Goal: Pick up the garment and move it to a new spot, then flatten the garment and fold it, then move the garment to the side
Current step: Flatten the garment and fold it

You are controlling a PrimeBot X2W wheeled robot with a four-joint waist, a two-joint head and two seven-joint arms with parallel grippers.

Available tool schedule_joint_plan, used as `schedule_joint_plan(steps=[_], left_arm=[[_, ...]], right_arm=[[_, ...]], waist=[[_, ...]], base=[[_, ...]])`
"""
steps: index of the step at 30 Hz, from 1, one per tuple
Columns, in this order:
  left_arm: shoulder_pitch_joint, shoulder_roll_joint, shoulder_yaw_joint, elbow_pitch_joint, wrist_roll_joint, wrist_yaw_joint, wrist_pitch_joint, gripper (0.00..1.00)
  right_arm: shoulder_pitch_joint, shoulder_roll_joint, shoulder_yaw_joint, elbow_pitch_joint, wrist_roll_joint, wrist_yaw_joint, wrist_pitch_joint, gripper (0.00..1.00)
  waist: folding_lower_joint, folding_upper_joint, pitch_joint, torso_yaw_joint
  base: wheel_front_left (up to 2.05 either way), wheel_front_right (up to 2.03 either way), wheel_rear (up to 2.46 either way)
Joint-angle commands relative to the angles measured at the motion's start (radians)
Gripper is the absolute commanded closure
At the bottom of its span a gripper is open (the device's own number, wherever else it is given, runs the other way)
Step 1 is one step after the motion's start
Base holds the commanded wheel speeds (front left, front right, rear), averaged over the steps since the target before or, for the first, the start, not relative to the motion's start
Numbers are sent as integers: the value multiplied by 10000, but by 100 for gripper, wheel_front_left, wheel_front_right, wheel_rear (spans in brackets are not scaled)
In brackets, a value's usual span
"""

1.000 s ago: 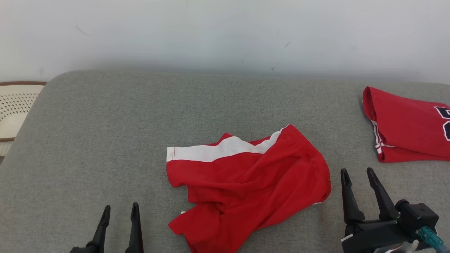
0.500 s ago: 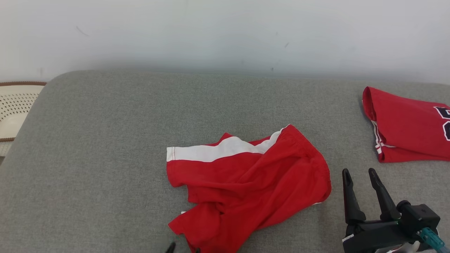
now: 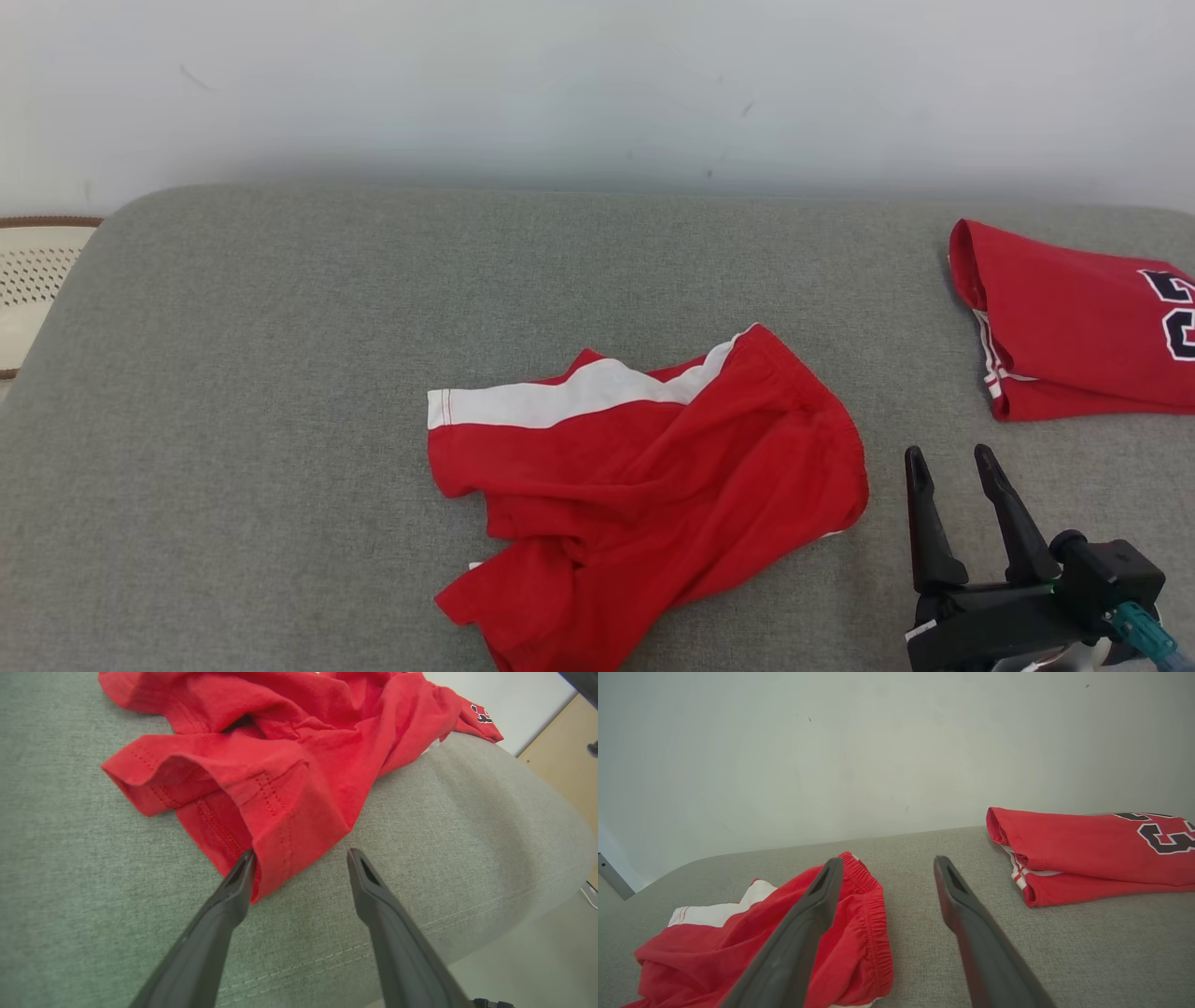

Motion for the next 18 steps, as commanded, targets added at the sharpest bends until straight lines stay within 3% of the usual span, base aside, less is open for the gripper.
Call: schedule_joint_plan(steps=[1,2,3,4,11,18], left_arm=[[-85,7,-25,69,-76,-22,-59,20],[-178,12,-45,125,-115,5,-59,53],[-251,10,-67,188,-143,25,-59,65],[-323,10,-88,306,-161,49,-59,100],[-817,51,371,-143,-214,194,-59,100],[-1542,746,739,-1356,372,0,-59,100]], right_arm=[[16,-27,27,8,15,1,-10,0],[5,-31,34,18,16,1,-8,0],[-13,-34,31,19,22,1,-10,0],[-23,-42,29,25,20,1,-8,0],[-57,-54,33,44,24,1,-10,0],[-111,12,65,111,-1,1,-10,0]], waist=[[0,0,19,-35],[0,0,30,-54],[0,0,41,-71],[0,0,52,-86],[0,0,50,-144],[0,0,-68,-114]], base=[[0,0,0],[0,0,0],[0,0,0],[0,0,0],[0,0,0],[0,0,0]])
